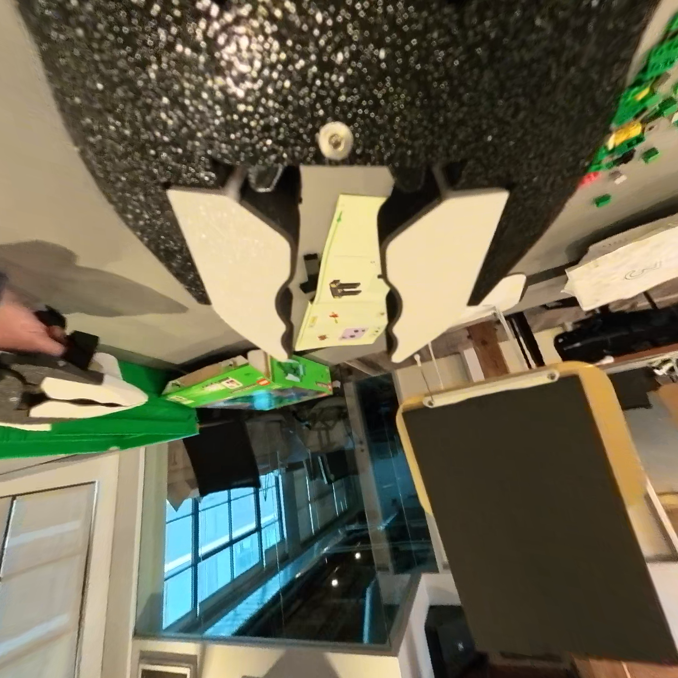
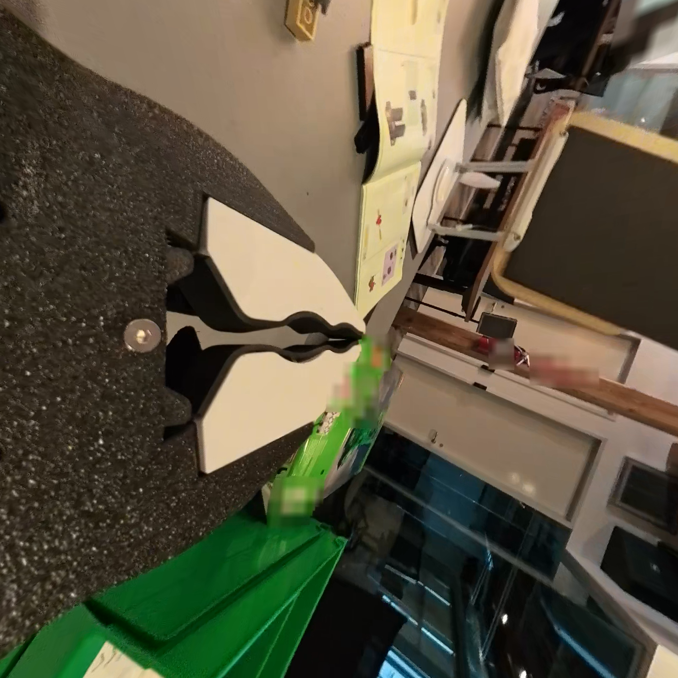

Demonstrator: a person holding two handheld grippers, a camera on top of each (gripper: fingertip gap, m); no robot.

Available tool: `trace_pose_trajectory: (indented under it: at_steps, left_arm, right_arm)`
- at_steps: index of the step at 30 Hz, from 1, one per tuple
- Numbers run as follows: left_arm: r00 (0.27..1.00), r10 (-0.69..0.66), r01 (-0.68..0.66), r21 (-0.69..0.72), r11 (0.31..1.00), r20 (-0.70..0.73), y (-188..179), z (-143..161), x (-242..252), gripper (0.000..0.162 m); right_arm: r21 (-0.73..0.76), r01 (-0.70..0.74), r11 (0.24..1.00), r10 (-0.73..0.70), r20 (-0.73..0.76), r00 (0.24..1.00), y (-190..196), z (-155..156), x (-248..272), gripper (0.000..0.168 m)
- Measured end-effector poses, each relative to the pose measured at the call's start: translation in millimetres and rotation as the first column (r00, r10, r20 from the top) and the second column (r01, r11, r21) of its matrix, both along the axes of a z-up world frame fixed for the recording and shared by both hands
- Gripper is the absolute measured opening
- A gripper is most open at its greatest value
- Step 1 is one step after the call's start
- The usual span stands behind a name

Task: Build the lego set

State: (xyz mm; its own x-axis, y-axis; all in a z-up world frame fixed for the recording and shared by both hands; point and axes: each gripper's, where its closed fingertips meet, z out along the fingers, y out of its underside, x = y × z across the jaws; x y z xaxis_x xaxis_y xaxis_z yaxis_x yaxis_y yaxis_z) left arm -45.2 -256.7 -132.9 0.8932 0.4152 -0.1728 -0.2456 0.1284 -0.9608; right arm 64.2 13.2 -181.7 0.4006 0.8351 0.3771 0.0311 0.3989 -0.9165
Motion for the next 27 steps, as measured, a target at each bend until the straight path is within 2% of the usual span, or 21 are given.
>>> trace_pose_trajectory:
  at_steps: [5,7,10,13,16,20,23,27]
  left_arm:
    - [0.997,-0.020,0.021,0.021,1.000,-0.077,23.2,-3.5,-24.8,0.013]
    - [0.998,-0.033,0.034,0.019,0.999,-0.061,38.7,-4.9,-39.5,0.003]
    - [0.999,0.043,-0.042,0.038,0.998,-0.032,61.2,-9.3,-70.1,0.000]
    - [0.999,0.034,-0.034,0.035,0.999,-0.020,84.1,-16.0,-80.0,0.000]
    - [0.999,0.032,-0.031,0.030,0.999,-0.036,93.0,-20.3,-80.6,0.000]
    - [0.991,0.039,-0.039,0.007,0.999,-0.129,89.4,-23.7,-73.1,0.000]
    - [0.985,0.021,-0.022,-0.007,1.000,-0.172,89.7,-18.9,-65.1,0.000]
    - [0.983,-0.002,-0.003,-0.028,1.000,-0.184,89.6,-19.0,-60.4,0.002]
  right_arm:
    - [0.033,-0.008,0.999,0.006,0.051,0.999,-2.9,-5.5,-11.5,0.000]
    - [0.026,-0.073,0.997,0.072,0.039,0.997,-5.7,-3.5,-27.6,0.000]
    - [0.023,-0.278,0.960,0.277,0.035,0.960,-18.6,-4.6,-69.4,0.000]
    - [-0.017,-0.356,0.934,0.356,0.061,0.932,-13.5,-10.1,-107.9,0.000]
    - [-0.025,-0.362,0.932,0.363,0.089,0.928,-11.3,-14.8,-121.7,0.000]
    - [0.075,-0.344,0.936,0.335,0.112,0.935,-18.9,-14.2,-114.2,0.000]
    - [0.085,-0.306,0.948,0.290,0.159,0.944,-14.5,-21.0,-117.2,0.000]
    - [0.077,-0.214,0.974,0.201,0.144,0.969,0.6,-19.4,-115.4,0.000]
